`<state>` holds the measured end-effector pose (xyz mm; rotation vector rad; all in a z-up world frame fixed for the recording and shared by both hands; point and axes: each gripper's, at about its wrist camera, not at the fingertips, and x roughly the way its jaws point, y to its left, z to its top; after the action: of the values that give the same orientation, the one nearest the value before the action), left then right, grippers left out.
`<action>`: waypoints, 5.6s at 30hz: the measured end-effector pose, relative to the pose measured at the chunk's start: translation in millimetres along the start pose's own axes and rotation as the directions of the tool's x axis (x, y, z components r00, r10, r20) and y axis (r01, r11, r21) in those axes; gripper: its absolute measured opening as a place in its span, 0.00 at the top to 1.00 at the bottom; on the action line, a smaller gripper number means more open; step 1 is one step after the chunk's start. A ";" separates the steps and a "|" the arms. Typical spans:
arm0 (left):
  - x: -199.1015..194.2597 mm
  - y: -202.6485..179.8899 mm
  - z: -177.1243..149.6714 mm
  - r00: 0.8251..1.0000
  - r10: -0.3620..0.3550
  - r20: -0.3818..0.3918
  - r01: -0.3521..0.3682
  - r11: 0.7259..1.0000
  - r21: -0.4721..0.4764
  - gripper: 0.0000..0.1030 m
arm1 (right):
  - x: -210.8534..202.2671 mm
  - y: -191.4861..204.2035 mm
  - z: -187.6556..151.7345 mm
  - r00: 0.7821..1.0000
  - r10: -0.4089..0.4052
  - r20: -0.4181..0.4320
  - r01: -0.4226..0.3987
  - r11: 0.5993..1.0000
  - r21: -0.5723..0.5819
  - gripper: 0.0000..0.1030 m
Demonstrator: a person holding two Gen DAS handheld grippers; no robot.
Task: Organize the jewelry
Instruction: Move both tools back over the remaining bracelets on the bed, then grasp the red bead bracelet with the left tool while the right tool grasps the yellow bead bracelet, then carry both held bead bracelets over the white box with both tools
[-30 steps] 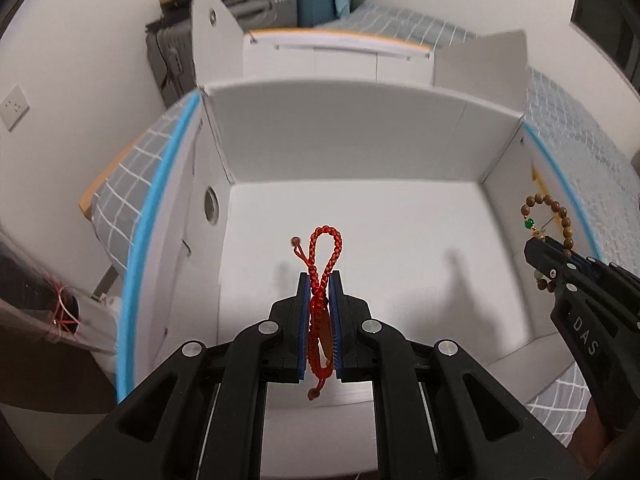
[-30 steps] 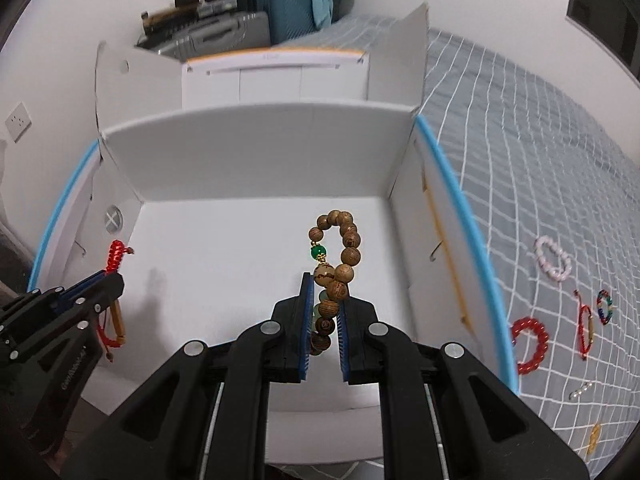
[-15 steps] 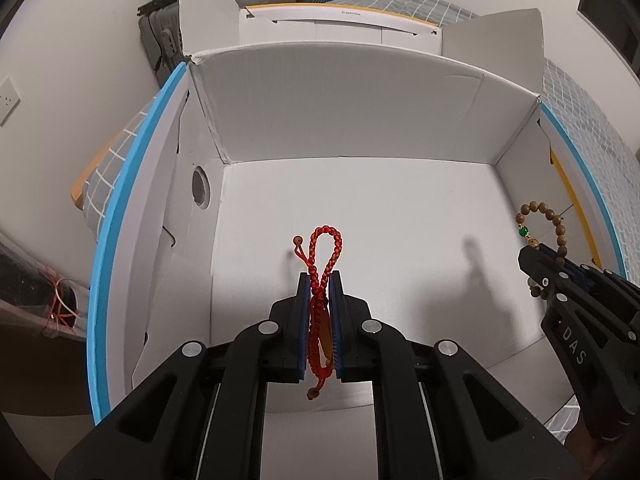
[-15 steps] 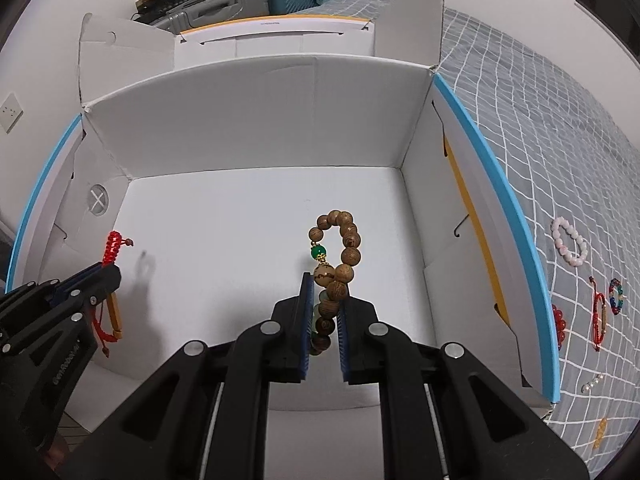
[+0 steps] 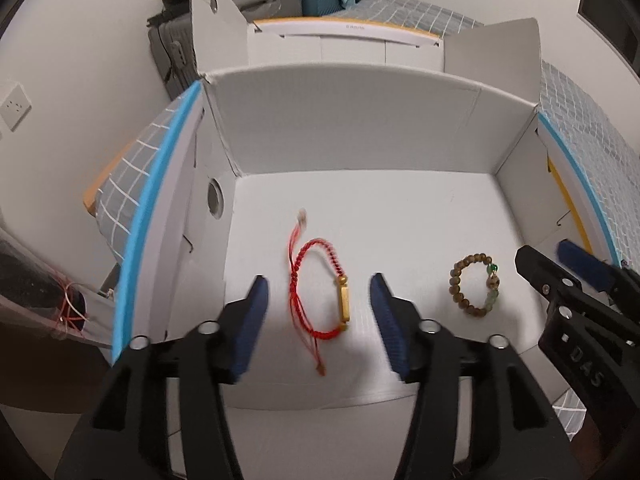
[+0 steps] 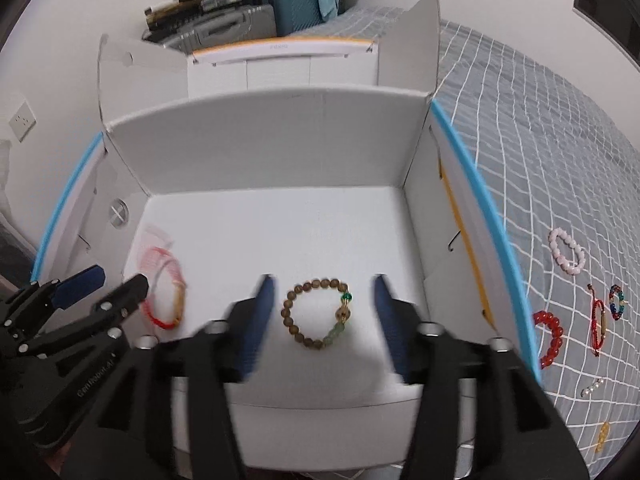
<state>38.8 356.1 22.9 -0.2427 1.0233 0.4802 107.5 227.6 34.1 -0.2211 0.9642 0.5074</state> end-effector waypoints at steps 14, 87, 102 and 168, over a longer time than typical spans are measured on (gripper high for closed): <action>-63.0 -34.8 0.3 0.980 -0.037 0.197 0.029 0.999 0.040 0.10 | -89.6 -57.0 -11.8 0.979 -0.084 0.183 0.075 0.996 0.056 0.13; 70.0 -359.1 -75.9 0.964 -0.265 -0.021 0.249 0.874 0.416 0.60 | -67.1 -387.5 -275.1 0.943 -0.309 -0.127 0.331 0.819 0.469 0.74; 58.2 -355.6 -77.5 0.956 -0.294 -0.025 0.277 0.866 0.417 0.88 | -78.4 -387.3 -274.3 0.919 -0.385 -0.082 0.373 0.785 0.496 0.92; -91.6 -234.8 -27.0 0.852 -0.415 0.320 0.309 0.891 0.333 0.87 | -138.8 -263.6 -121.6 0.867 -0.400 0.297 0.290 0.890 0.352 0.91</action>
<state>94.3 115.9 81.8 -0.0873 0.6229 0.0279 87.7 -91.6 69.9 -0.0239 0.6051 0.0552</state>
